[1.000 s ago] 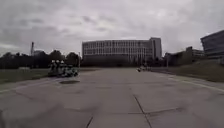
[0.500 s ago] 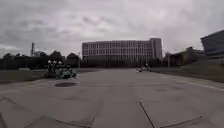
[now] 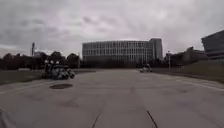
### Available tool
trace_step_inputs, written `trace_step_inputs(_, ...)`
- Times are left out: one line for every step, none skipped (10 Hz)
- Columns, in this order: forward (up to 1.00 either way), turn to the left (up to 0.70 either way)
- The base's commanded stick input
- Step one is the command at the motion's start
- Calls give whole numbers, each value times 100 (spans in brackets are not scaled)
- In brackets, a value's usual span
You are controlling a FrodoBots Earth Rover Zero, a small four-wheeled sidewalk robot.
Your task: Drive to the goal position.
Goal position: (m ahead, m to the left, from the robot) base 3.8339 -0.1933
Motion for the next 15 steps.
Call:
trace_step_inputs(70,0)
trace_step_inputs(70,0)
trace_step_inputs(70,0)
trace_step_inputs(70,0)
trace_step_inputs(70,0)
trace_step_inputs(70,0)
trace_step_inputs(70,0)
trace_step_inputs(70,0)
trace_step_inputs(70,0)
trace_step_inputs(70,0)
trace_step_inputs(70,0)
trace_step_inputs(70,0)
trace_step_inputs(70,0)
trace_step_inputs(70,0)
trace_step_inputs(70,0)
